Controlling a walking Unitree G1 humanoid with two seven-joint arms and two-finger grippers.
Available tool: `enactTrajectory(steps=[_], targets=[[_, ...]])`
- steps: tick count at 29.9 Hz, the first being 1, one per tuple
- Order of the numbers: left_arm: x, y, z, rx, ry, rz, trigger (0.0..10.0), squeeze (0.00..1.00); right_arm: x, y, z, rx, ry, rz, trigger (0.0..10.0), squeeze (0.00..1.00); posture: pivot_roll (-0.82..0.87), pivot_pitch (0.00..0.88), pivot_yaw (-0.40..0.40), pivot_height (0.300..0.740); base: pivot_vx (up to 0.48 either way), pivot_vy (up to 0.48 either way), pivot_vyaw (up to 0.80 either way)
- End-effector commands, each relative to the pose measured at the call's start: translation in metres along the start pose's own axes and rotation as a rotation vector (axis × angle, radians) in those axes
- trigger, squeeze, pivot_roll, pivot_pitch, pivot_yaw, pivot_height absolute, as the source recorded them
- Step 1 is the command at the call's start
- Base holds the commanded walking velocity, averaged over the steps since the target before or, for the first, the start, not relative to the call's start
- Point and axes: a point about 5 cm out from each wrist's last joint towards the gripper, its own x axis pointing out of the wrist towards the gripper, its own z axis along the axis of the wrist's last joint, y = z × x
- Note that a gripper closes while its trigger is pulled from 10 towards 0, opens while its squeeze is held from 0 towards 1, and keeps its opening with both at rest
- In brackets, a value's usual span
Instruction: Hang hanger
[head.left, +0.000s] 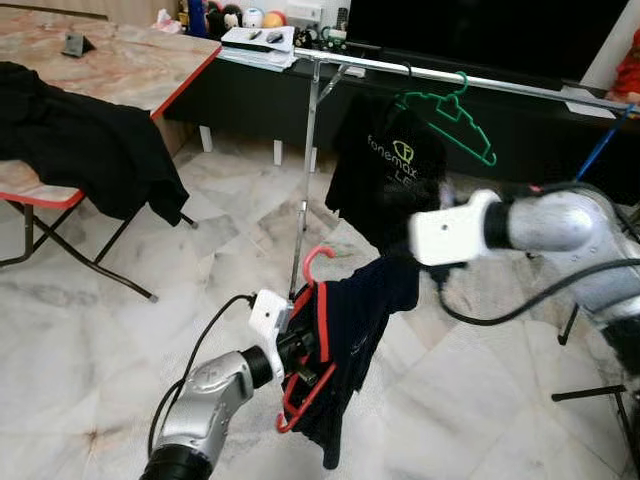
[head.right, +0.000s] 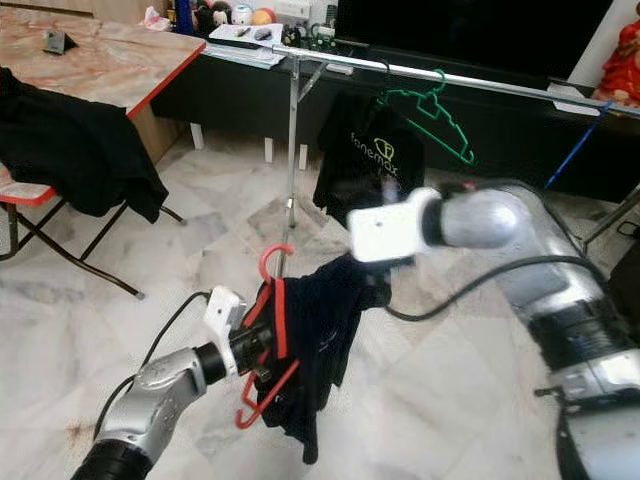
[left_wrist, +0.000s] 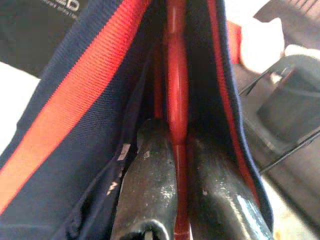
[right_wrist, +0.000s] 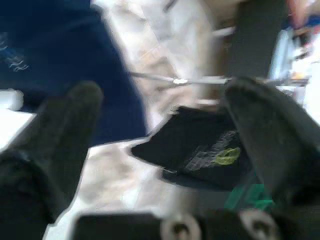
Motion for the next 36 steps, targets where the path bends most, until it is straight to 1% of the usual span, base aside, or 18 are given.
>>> enactTrajectory(steps=[1,2,5,6,8,9,10,13,14,15,16,22,24,26,30,33,35,36], targets=[[0.004,-0.010,0.009,0.075,-0.028,-0.080,10.0,0.00,0.004,0.020,-0.010,0.090,-0.063,0.105,10.0,0.00,-0.09,0.156,-0.101,0.740,0.000,0.000,0.00],[0.003,-0.011,0.010,0.089,-0.024,-0.090,10.0,0.00,0.007,0.027,-0.013,0.111,-0.072,0.146,10.0,0.00,-0.09,0.156,-0.101,0.740,0.000,0.000,0.00],[0.000,-0.011,0.011,0.121,-0.021,-0.112,10.0,0.00,0.011,0.040,-0.017,0.148,-0.085,0.217,10.0,0.00,-0.08,0.163,-0.098,0.740,0.000,0.000,0.00],[-0.003,-0.013,0.013,0.150,-0.019,-0.136,10.0,0.00,0.014,0.048,-0.018,0.183,-0.113,0.256,10.0,0.00,-0.08,0.165,-0.095,0.740,0.000,0.000,0.00],[-0.006,-0.015,0.015,0.210,-0.009,-0.174,10.0,0.00,0.018,0.056,-0.021,0.188,-0.098,0.295,10.0,0.00,-0.07,0.172,-0.091,0.740,0.000,0.000,0.00],[-0.009,-0.017,0.015,0.246,0.010,-0.213,10.0,0.00,0.021,0.060,-0.021,0.180,-0.099,0.317,10.0,0.00,-0.07,0.174,-0.088,0.740,0.000,0.000,0.00],[-0.011,-0.018,0.014,0.261,0.022,-0.245,10.0,0.00,0.023,0.061,-0.020,0.183,-0.115,0.319,10.0,0.00,-0.07,0.176,-0.086,0.740,0.000,0.000,0.00],[-0.013,-0.019,0.014,0.272,0.035,-0.272,10.0,0.00,0.024,0.061,-0.017,0.186,-0.142,0.323,10.0,0.00,-0.06,0.179,-0.080,0.740,0.000,0.000,0.00],[-0.016,-0.020,0.014,0.284,0.060,-0.305,10.0,0.00,0.023,0.056,-0.012,0.194,-0.195,0.314,10.0,0.00,-0.06,0.180,-0.076,0.740,0.000,0.000,0.00],[-0.016,-0.020,0.014,0.284,0.060,-0.305,10.0,0.00,0.023,0.056,-0.012,0.194,-0.195,0.314,10.0,0.00,-0.06,0.180,-0.076,0.740,0.000,0.000,0.00],[-0.017,-0.020,0.013,0.293,0.076,-0.322,10.0,0.00,0.021,0.051,-0.009,0.192,-0.225,0.305,10.0,0.00,-0.06,0.182,-0.074,0.740,0.000,0.000,0.00],[-0.020,-0.023,0.008,0.335,0.113,-0.374,10.0,0.00,0.010,0.039,-0.005,0.182,-0.268,0.304,10.0,0.00,-0.07,0.182,-0.072,0.740,0.000,0.000,0.00],[-0.021,-0.025,0.007,0.347,0.123,-0.400,10.0,0.00,0.009,0.041,-0.006,0.182,-0.269,0.340,10.0,0.00,-0.07,0.181,-0.072,0.740,0.000,0.000,0.00],[-0.022,-0.026,0.008,0.367,0.130,-0.430,10.0,0.00,0.007,0.052,-0.009,0.184,-0.257,0.423,10.0,0.00,-0.07,0.179,-0.072,0.740,0.000,0.000,0.00],[-0.024,-0.024,0.009,0.381,0.145,-0.443,10.0,0.00,0.010,0.058,-0.013,0.206,-0.241,0.450,10.0,0.00,-0.07,0.179,-0.072,0.740,0.000,0.000,0.00],[-0.025,-0.023,0.010,0.387,0.151,-0.452,10.0,0.00,0.011,0.068,-0.017,0.221,-0.226,0.514,10.0,0.00,-0.06,0.174,-0.069,0.740,0.000,0.000,0.00],[-0.025,-0.023,0.011,0.388,0.150,-0.455,10.0,0.00,0.013,0.072,-0.017,0.223,-0.232,0.525,10.0,0.00,-0.06,0.170,-0.069,0.740,0.000,0.000,0.00],[-0.024,-0.023,0.012,0.389,0.146,-0.453,10.0,0.00,0.016,0.073,-0.016,0.243,-0.249,0.517,10.0,0.00,-0.06,0.167,-0.069,0.740,0.000,0.000,0.00]])
